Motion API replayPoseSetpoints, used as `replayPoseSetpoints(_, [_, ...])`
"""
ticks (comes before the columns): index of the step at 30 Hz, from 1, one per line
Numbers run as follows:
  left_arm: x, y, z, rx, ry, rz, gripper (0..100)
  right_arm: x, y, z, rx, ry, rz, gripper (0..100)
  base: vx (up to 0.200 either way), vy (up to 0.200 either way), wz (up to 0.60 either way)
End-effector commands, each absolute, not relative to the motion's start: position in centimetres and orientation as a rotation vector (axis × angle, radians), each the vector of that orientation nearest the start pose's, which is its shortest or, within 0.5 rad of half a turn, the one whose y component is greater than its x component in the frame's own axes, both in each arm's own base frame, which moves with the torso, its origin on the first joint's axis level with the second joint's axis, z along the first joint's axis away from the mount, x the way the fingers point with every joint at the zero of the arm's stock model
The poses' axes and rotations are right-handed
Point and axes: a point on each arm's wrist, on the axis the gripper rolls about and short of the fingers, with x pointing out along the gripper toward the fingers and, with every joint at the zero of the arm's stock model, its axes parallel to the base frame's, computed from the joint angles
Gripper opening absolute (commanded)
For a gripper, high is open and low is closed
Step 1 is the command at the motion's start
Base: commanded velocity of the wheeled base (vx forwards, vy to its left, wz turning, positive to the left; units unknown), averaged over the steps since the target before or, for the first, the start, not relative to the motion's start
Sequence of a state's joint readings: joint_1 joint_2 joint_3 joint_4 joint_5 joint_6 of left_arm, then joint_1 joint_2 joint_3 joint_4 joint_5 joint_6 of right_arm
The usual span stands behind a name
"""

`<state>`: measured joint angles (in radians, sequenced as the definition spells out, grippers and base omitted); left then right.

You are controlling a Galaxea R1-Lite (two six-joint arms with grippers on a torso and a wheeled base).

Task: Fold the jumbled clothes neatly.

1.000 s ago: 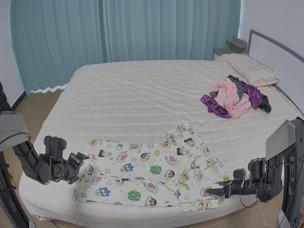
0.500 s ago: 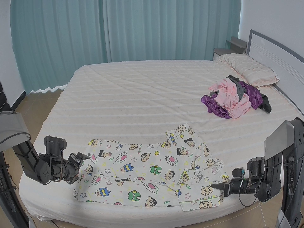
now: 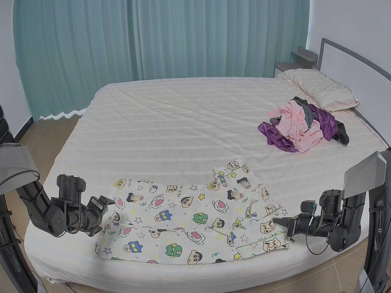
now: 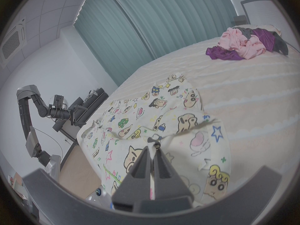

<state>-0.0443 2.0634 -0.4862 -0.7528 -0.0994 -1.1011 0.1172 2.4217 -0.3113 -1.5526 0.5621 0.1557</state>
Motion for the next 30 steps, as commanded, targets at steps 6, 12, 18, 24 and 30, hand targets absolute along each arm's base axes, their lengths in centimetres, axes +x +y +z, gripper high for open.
replayPoseSetpoints(6, [28.8, -1.4, 1.6, -1.057, 0.802, 0.328, 100, 29.4, 4.6, -3.8, 0.261, 0.544, 0.616, 0, 0.000, 0.000, 0.00])
replayPoseSetpoints(12, [28.1, 0.0, 1.8, -0.946, 0.813, 0.294, 100, 28.8, 4.7, -5.0, 0.260, 0.591, 0.587, 0, 0.000, 0.000, 0.00])
replayPoseSetpoints(18, [27.4, 0.1, 0.7, -0.768, 0.917, 0.098, 100, 28.4, 5.1, -5.3, 0.258, 0.618, 0.588, 0, 0.000, 0.000, 0.00])
replayPoseSetpoints(24, [27.6, 0.9, -1.9, -0.493, 0.985, -0.068, 100, 28.1, 5.3, -5.4, 0.255, 0.629, 0.590, 0, 0.000, 0.000, 0.00])
replayPoseSetpoints(30, [29.2, 1.4, -3.5, -0.352, 0.980, -0.136, 100, 28.1, 5.4, -5.7, 0.251, 0.638, 0.579, 0, 0.000, 0.000, 0.00])
